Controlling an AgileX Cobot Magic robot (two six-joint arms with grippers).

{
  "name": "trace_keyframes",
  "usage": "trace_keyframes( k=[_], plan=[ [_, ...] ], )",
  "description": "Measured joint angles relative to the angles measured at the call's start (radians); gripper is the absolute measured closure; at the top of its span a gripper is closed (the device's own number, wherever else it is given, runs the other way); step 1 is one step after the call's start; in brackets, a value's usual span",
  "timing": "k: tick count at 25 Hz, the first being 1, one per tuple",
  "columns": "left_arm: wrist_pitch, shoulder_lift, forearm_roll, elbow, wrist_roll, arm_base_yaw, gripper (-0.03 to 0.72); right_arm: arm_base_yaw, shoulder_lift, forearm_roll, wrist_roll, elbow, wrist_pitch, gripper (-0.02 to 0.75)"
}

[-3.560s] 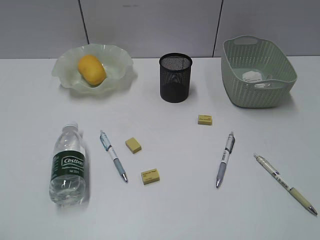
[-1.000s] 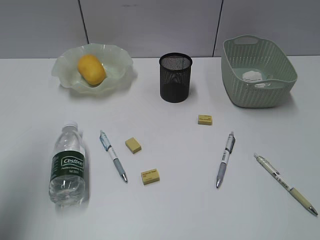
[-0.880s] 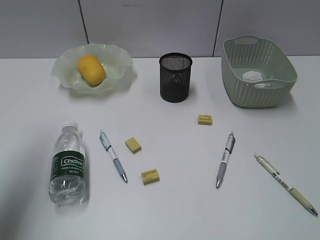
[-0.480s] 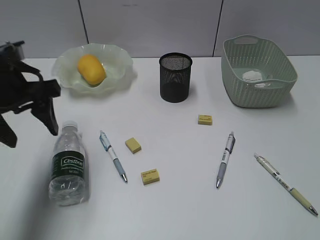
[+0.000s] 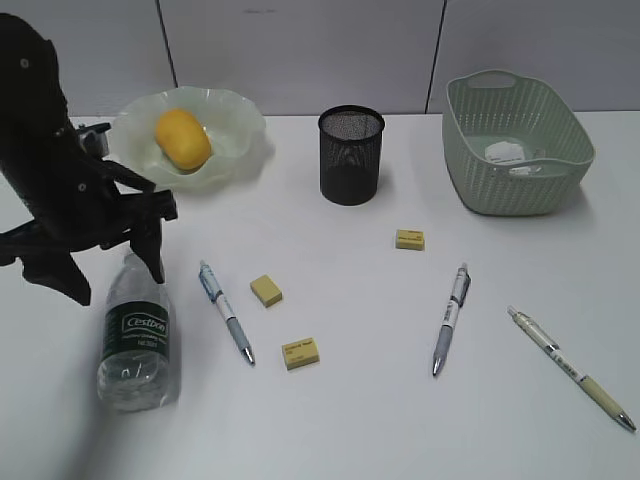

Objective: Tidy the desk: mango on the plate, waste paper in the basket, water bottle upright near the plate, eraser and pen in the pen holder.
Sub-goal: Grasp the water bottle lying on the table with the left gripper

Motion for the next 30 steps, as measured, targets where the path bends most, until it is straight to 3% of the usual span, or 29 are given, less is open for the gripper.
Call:
trace_keyframes(
  k=[9, 17, 30],
  plan=[
    [-0.002, 0.115, 0.022, -0.097, -0.018, -0.001, 0.097, 0.0, 0.0, 0.0, 0.0, 0.0, -0.001, 0.174],
    [0.042, 0.151, 0.06, -0.101, -0.018, -0.013, 0.097, 0.0, 0.0, 0.0, 0.0, 0.0, -0.001, 0.174],
    [-0.015, 0.218, 0.026, -0.102, -0.013, -0.019, 0.1, 0.0, 0.0, 0.0, 0.0, 0.0, -0.002, 0.174]
  ],
)
